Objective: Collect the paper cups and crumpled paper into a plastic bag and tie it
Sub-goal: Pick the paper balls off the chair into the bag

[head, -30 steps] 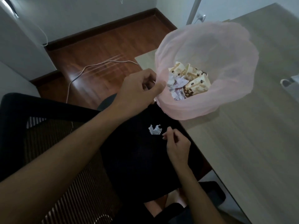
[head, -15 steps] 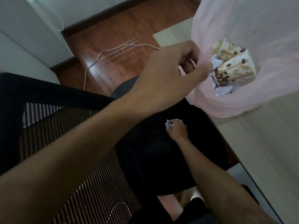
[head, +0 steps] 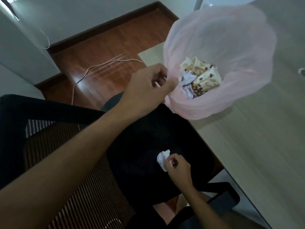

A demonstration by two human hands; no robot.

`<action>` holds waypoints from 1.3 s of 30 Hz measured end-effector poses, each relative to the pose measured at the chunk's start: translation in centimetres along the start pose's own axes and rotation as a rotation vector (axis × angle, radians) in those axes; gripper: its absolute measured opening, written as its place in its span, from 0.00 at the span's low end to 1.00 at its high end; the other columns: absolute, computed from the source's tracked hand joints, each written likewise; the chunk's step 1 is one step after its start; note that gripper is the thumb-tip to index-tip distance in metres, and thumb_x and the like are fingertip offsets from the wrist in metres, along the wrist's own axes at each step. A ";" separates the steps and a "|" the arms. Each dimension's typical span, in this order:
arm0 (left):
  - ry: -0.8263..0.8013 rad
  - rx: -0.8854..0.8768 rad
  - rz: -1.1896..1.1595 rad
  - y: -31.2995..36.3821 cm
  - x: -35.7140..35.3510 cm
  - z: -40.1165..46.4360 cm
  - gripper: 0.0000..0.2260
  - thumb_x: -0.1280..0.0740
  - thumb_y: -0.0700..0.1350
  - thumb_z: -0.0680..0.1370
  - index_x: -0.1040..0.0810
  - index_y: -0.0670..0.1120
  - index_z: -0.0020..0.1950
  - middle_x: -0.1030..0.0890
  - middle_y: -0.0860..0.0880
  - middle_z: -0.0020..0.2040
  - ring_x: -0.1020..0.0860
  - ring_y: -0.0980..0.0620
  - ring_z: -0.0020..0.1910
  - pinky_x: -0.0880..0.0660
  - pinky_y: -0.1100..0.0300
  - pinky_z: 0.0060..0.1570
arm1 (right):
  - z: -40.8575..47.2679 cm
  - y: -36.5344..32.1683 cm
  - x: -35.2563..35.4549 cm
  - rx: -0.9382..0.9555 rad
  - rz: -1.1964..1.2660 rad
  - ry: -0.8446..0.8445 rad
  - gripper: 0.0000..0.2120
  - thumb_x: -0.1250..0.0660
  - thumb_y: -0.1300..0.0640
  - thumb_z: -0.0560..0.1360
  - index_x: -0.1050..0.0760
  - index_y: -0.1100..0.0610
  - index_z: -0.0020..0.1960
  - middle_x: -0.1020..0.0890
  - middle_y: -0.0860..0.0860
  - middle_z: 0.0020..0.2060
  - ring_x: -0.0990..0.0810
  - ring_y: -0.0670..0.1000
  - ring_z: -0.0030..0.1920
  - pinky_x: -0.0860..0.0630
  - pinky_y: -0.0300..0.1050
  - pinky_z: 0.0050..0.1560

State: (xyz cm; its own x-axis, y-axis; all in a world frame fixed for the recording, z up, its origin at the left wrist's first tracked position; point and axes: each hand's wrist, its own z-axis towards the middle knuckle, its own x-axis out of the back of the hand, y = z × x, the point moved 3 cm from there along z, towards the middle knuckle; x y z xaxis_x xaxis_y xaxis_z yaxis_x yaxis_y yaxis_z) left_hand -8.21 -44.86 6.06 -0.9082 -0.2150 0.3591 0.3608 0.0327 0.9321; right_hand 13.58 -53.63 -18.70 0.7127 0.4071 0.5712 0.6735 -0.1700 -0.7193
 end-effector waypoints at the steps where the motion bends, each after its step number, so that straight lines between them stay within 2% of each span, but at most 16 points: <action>1: 0.008 0.002 0.004 0.0 0.1 0.0 0.06 0.31 0.47 0.78 0.21 0.45 0.45 0.17 0.44 0.40 0.19 0.45 0.32 0.21 0.49 0.33 | -1.2 -1.7 1.4 0.028 0.045 0.036 0.08 0.27 0.55 0.73 0.24 0.51 0.37 0.22 0.48 0.36 0.22 0.46 0.38 0.27 0.34 0.38; 5: 0.030 0.013 0.019 0.0 0.4 0.3 0.07 0.31 0.48 0.78 0.20 0.45 0.46 0.17 0.44 0.39 0.19 0.42 0.35 0.21 0.45 0.34 | -4.7 -10.0 7.8 0.205 0.206 0.213 0.10 0.27 0.60 0.72 0.25 0.48 0.38 0.22 0.46 0.35 0.23 0.47 0.36 0.29 0.33 0.37; 9: 0.039 0.033 0.012 0.1 0.3 0.0 0.09 0.31 0.47 0.78 0.20 0.42 0.47 0.17 0.42 0.38 0.19 0.45 0.31 0.21 0.46 0.31 | -6.2 -17.1 14.7 0.412 0.354 0.417 0.05 0.30 0.52 0.72 0.25 0.46 0.40 0.22 0.46 0.34 0.24 0.47 0.35 0.28 0.37 0.37; 12: 0.042 0.030 0.014 0.3 0.2 -0.2 0.09 0.30 0.48 0.78 0.20 0.42 0.47 0.17 0.43 0.38 0.19 0.44 0.32 0.20 0.46 0.33 | -4.2 -20.7 18.2 0.506 0.363 0.529 0.03 0.30 0.54 0.73 0.24 0.49 0.43 0.20 0.48 0.38 0.21 0.48 0.40 0.23 0.42 0.42; 14: 0.036 0.036 0.002 0.5 0.2 -0.3 0.08 0.30 0.48 0.77 0.19 0.44 0.47 0.17 0.44 0.38 0.19 0.43 0.32 0.20 0.45 0.35 | -1.6 -22.6 19.4 0.502 0.268 0.512 0.05 0.29 0.54 0.74 0.21 0.52 0.49 0.18 0.48 0.44 0.19 0.47 0.45 0.20 0.44 0.47; 17: 0.030 0.046 -0.012 0.7 0.2 -0.4 0.07 0.30 0.48 0.77 0.19 0.45 0.47 0.17 0.44 0.39 0.20 0.46 0.31 0.20 0.45 0.35 | 2.1 -24.0 20.3 0.493 0.053 0.334 0.19 0.29 0.54 0.74 0.23 0.49 0.64 0.21 0.43 0.58 0.22 0.44 0.58 0.21 0.46 0.59; 19: 0.032 0.062 -0.018 0.7 0.3 -0.4 0.07 0.30 0.48 0.77 0.19 0.45 0.47 0.17 0.43 0.39 0.19 0.47 0.31 0.20 0.46 0.35 | 3.8 -23.8 21.9 0.531 -0.057 0.426 0.24 0.28 0.51 0.73 0.26 0.48 0.68 0.23 0.46 0.63 0.24 0.48 0.62 0.24 0.54 0.62; 21: 0.048 0.069 -0.016 0.4 0.5 -0.4 0.05 0.30 0.48 0.77 0.19 0.46 0.46 0.17 0.44 0.38 0.20 0.48 0.30 0.20 0.46 0.35 | 5.7 -23.2 24.0 0.479 -0.121 0.579 0.29 0.28 0.45 0.71 0.29 0.48 0.71 0.25 0.48 0.66 0.27 0.53 0.65 0.28 0.55 0.66; 24: 0.081 0.077 0.019 -0.1 0.7 0.0 0.06 0.30 0.50 0.75 0.20 0.49 0.43 0.17 0.46 0.37 0.19 0.43 0.33 0.20 0.43 0.35 | 9.1 -21.7 26.2 0.126 -0.189 0.692 0.36 0.28 0.42 0.69 0.35 0.51 0.73 0.26 0.55 0.67 0.28 0.60 0.66 0.31 0.54 0.65; 26: 0.104 0.092 0.041 -0.3 0.9 0.2 0.06 0.30 0.51 0.75 0.21 0.50 0.43 0.17 0.48 0.37 0.19 0.41 0.36 0.20 0.42 0.37 | 10.5 -19.8 26.8 -0.132 -0.130 0.598 0.35 0.27 0.48 0.69 0.34 0.57 0.71 0.25 0.59 0.66 0.26 0.61 0.65 0.28 0.52 0.62; 27: 0.121 0.108 0.045 -0.4 1.0 0.3 0.05 0.31 0.51 0.75 0.21 0.50 0.43 0.17 0.49 0.37 0.18 0.42 0.37 0.20 0.42 0.37 | 10.7 -19.0 27.0 -0.198 -0.120 0.554 0.29 0.28 0.52 0.70 0.30 0.60 0.68 0.22 0.60 0.63 0.23 0.61 0.63 0.27 0.49 0.59; 29: 0.163 0.149 0.055 -0.7 1.2 0.5 0.04 0.32 0.50 0.76 0.21 0.51 0.43 0.17 0.51 0.39 0.18 0.45 0.38 0.19 0.43 0.40 | 10.4 -18.0 27.9 -0.203 -0.094 0.530 0.14 0.31 0.57 0.70 0.19 0.61 0.54 0.16 0.62 0.51 0.18 0.61 0.55 0.25 0.45 0.52; 30: 0.178 0.166 0.059 -0.6 1.2 0.7 0.04 0.32 0.49 0.76 0.21 0.51 0.43 0.17 0.52 0.40 0.17 0.46 0.39 0.19 0.43 0.41 | 9.9 -17.7 28.8 -0.196 -0.053 0.558 0.11 0.32 0.57 0.69 0.16 0.60 0.48 0.15 0.62 0.46 0.17 0.61 0.52 0.24 0.45 0.51; 34: 0.195 0.172 0.077 0.6 1.1 2.4 0.07 0.33 0.50 0.76 0.19 0.48 0.46 0.16 0.50 0.44 0.17 0.48 0.42 0.19 0.48 0.43 | 7.8 -16.9 33.6 -0.131 0.185 0.771 0.11 0.36 0.49 0.63 0.20 0.55 0.38 0.14 0.59 0.40 0.16 0.61 0.46 0.19 0.56 0.52; 36: 0.178 0.153 0.089 2.1 0.3 3.6 0.10 0.35 0.52 0.76 0.20 0.46 0.46 0.16 0.50 0.43 0.17 0.52 0.38 0.19 0.46 0.41 | 6.1 -17.1 35.7 -0.130 0.217 0.778 0.06 0.36 0.50 0.65 0.24 0.53 0.36 0.15 0.57 0.38 0.16 0.58 0.42 0.18 0.54 0.47; 39: 0.152 0.111 0.089 5.1 -1.8 5.1 0.10 0.36 0.48 0.79 0.21 0.42 0.48 0.17 0.46 0.43 0.20 0.57 0.30 0.18 0.49 0.37 | 3.6 -16.2 38.4 -0.148 0.252 0.796 0.05 0.35 0.55 0.71 0.24 0.56 0.39 0.16 0.55 0.37 0.16 0.54 0.37 0.19 0.48 0.39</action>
State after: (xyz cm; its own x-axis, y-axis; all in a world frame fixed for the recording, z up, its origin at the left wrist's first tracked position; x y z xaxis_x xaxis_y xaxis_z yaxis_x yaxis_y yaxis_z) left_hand -5.83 -39.31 10.38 -0.8285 -0.3507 0.4367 0.4050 0.1634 0.8996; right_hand 29.35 -32.03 13.52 0.7330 -0.4025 0.5484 0.4552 -0.3088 -0.8351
